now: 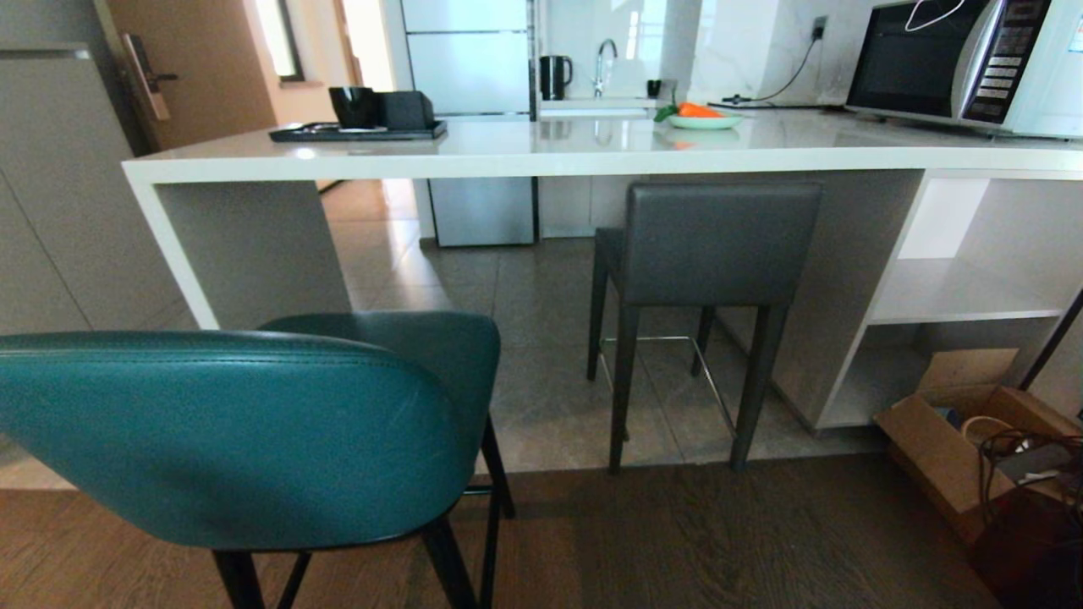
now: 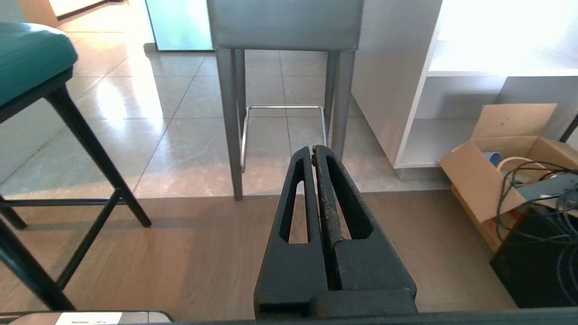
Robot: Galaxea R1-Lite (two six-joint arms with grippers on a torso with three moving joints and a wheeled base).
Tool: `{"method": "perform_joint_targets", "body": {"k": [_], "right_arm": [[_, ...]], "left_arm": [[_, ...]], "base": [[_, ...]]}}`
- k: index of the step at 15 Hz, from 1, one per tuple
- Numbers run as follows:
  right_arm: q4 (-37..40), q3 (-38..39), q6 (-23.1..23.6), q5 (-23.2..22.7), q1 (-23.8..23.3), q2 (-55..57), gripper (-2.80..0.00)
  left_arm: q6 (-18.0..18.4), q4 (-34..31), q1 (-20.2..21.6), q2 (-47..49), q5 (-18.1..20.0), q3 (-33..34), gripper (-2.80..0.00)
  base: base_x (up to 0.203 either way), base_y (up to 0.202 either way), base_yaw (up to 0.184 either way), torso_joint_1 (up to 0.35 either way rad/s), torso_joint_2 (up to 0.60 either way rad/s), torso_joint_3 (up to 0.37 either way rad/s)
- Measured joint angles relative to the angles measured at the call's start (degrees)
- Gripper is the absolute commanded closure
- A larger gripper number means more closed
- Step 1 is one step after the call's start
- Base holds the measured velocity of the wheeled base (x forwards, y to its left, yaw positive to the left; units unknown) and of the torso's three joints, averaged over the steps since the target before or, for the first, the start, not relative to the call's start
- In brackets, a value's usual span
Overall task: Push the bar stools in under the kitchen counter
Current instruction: Pull the gray chair out from under the dining table
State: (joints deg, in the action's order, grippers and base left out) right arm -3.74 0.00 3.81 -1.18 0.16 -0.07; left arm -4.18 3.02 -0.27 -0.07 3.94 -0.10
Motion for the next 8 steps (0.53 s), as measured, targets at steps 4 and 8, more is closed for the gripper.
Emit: {"method": "perform_joint_targets", "body": {"k": [4,8], "right_arm": [[0.00,0.00,-0.01,-0.02,0.05,0.00,0.00],[0.02,0.00,-0.01,-0.02,0.02,0.00,0.00]], "left_arm": [[-0.91,-0.18,0.04,0.00,0.00,0.00,0.00],[-1.25,-0.16,0.02,0.00,-0.06,0.00,0.00]], "base": [[0.000,0.000,0.000,0.000,0.00,0.000],[0.000,0.000,0.000,0.000,0.00,0.000]]}}
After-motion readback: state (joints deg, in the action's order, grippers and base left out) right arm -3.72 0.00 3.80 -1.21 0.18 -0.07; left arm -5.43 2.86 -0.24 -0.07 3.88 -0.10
